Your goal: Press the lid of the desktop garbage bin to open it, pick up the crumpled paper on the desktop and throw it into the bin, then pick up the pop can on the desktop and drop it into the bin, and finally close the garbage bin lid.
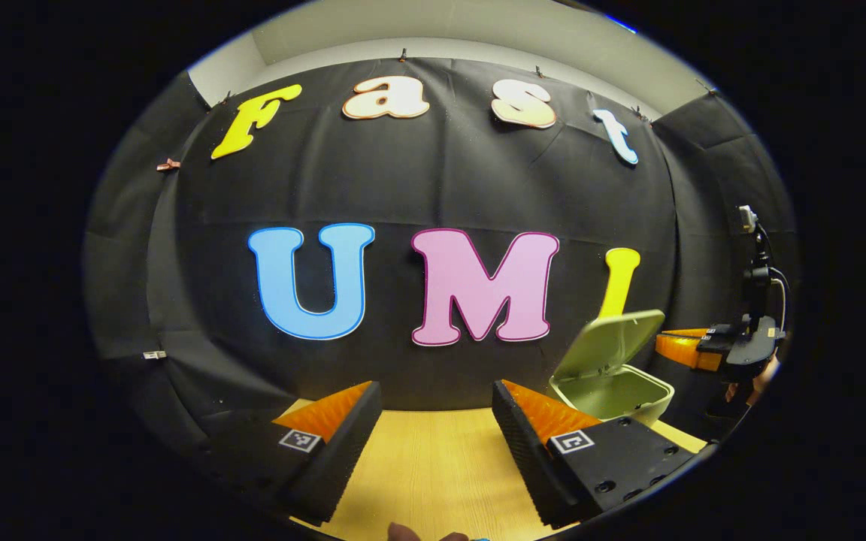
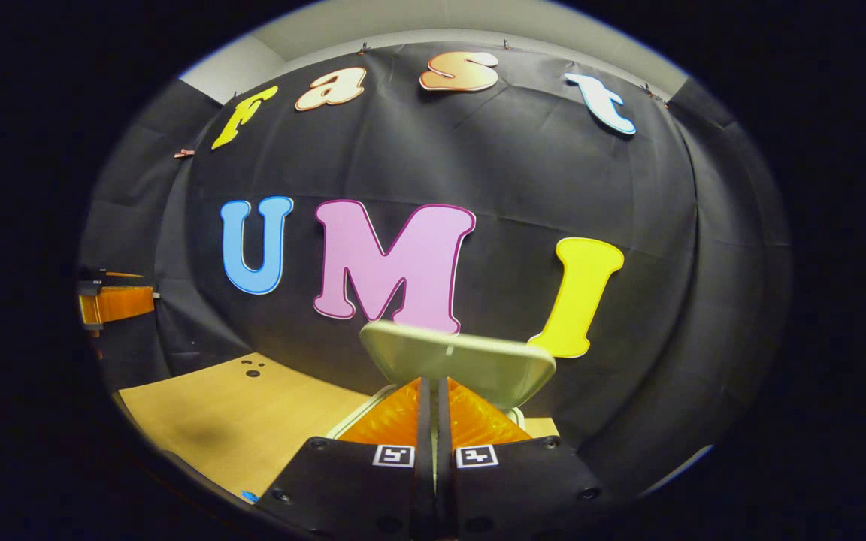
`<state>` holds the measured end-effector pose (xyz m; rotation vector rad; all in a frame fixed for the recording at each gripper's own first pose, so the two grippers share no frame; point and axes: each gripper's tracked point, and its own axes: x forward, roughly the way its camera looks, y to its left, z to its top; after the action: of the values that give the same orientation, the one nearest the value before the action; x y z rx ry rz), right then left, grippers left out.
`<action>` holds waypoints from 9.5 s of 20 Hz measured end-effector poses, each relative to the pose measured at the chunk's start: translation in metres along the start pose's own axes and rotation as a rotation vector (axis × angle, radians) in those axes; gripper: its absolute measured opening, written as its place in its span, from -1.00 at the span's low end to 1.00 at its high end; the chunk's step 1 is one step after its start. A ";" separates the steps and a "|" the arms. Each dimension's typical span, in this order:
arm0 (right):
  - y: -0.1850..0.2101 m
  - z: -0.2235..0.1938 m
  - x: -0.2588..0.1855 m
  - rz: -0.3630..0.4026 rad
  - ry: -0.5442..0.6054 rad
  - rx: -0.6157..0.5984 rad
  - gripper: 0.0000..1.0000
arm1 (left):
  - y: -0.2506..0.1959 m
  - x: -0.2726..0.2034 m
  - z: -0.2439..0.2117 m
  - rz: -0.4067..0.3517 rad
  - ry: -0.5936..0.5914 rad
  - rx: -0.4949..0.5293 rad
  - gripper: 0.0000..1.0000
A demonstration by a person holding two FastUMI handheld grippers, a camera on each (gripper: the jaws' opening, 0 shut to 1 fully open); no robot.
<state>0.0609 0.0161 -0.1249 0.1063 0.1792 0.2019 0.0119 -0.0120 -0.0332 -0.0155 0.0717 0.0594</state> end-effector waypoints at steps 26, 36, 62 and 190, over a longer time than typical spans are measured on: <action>-0.014 -0.047 -0.088 -0.017 0.140 0.072 0.53 | -0.066 -0.056 -0.346 -0.297 0.672 0.006 0.48; -0.026 -0.065 -0.104 -0.042 0.192 0.083 0.53 | -0.078 -0.066 -0.415 -0.310 0.826 0.059 0.42; -0.010 -0.106 -0.103 -0.008 0.284 0.077 0.53 | -0.084 0.020 -0.250 -0.349 0.482 -0.094 -0.37; 0.044 -0.073 0.023 0.193 0.266 0.054 0.65 | -0.029 0.006 -0.143 -0.143 0.305 -0.092 0.91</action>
<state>0.0614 0.0701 -0.1944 0.1510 0.4400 0.4044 0.0093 -0.0427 -0.1764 -0.1219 0.3727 -0.0836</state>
